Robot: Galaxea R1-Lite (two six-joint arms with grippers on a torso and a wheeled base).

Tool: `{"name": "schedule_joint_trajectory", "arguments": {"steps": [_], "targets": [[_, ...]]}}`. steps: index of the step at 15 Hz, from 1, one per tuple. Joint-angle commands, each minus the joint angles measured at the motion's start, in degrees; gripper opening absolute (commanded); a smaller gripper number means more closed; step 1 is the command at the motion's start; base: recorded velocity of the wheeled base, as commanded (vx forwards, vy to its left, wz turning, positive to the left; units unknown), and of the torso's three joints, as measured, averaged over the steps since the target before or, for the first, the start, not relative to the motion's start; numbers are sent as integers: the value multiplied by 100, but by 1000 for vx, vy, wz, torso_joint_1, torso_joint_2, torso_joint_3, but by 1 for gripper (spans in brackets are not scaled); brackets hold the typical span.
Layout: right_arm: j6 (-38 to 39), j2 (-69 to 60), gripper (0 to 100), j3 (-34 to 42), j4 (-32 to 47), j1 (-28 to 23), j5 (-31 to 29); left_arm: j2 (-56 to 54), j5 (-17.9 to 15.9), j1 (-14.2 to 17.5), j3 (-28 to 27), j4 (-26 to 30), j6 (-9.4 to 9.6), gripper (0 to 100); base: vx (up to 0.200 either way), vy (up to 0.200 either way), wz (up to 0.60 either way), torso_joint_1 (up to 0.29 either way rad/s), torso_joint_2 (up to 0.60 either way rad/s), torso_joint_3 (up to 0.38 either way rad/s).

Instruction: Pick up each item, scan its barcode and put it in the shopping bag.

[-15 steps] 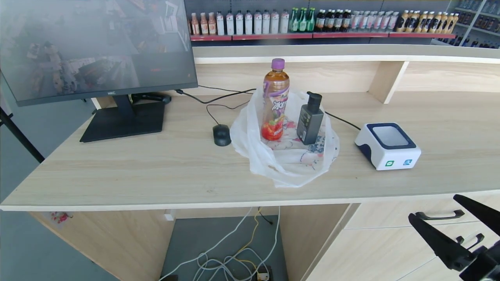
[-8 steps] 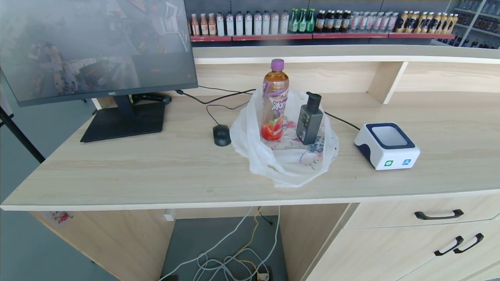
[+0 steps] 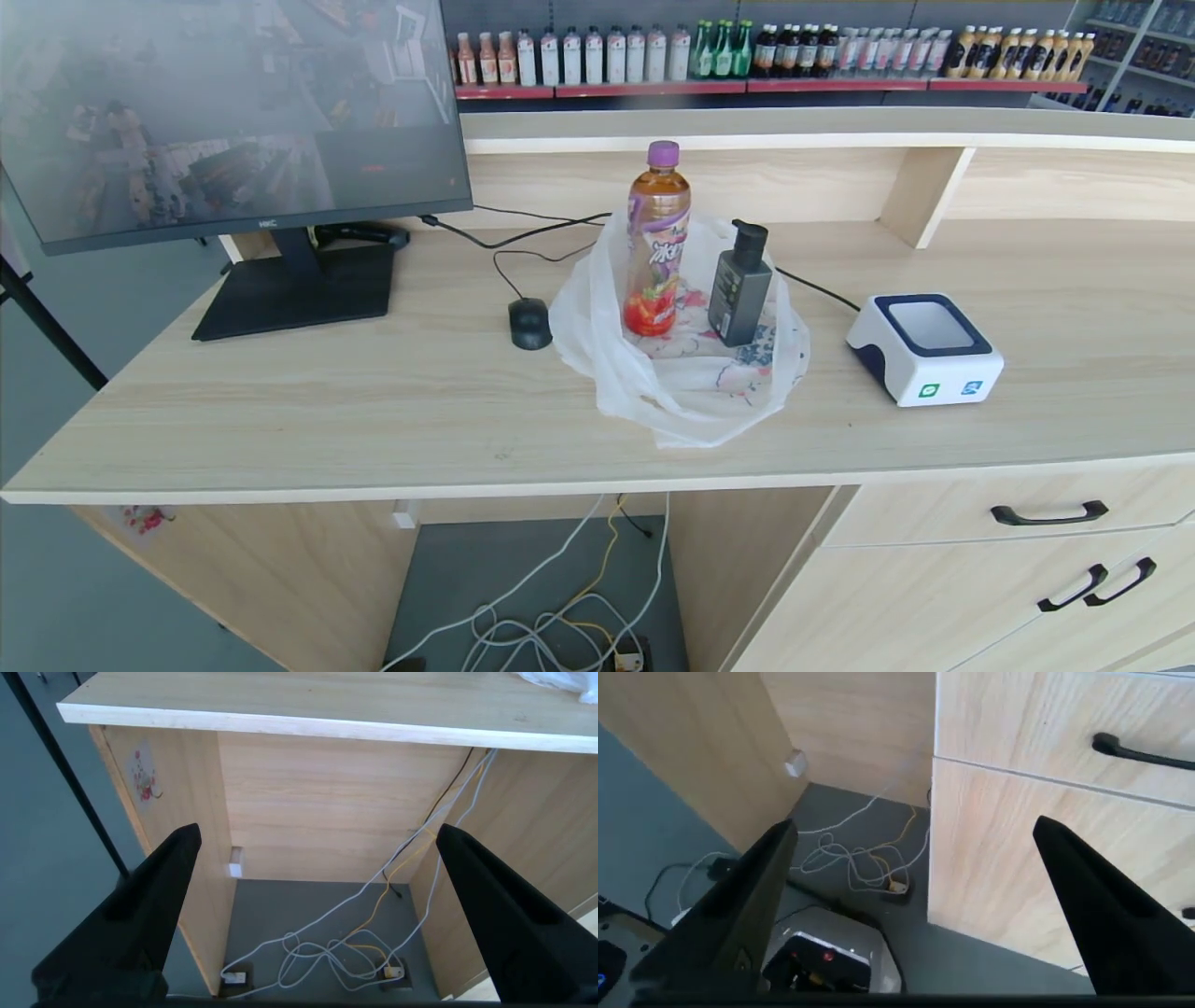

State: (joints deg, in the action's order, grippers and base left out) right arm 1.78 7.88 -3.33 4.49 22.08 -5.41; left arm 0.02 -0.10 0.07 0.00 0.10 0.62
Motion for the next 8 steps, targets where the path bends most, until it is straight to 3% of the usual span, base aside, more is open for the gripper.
{"name": "schedule_joint_trajectory", "arguments": {"steps": [1,3,5,8], "targets": [[-11,39,100,-1,8,-1373,5,-2,1,10,0,-1,-1,100,0,0,0,0,0,0],[-64,-260,100,-1,8,-1707,-12,-2,1,1,0,-1,-1,100,0,0,0,0,0,0],[59,-260,100,43,-132,-1707,-522,-2,1,1,0,-1,-9,100,0,0,0,0,0,0],[94,-251,100,306,-651,-1707,-742,-2,1,10,0,-1,-9,100,0,0,0,0,0,0]]}}
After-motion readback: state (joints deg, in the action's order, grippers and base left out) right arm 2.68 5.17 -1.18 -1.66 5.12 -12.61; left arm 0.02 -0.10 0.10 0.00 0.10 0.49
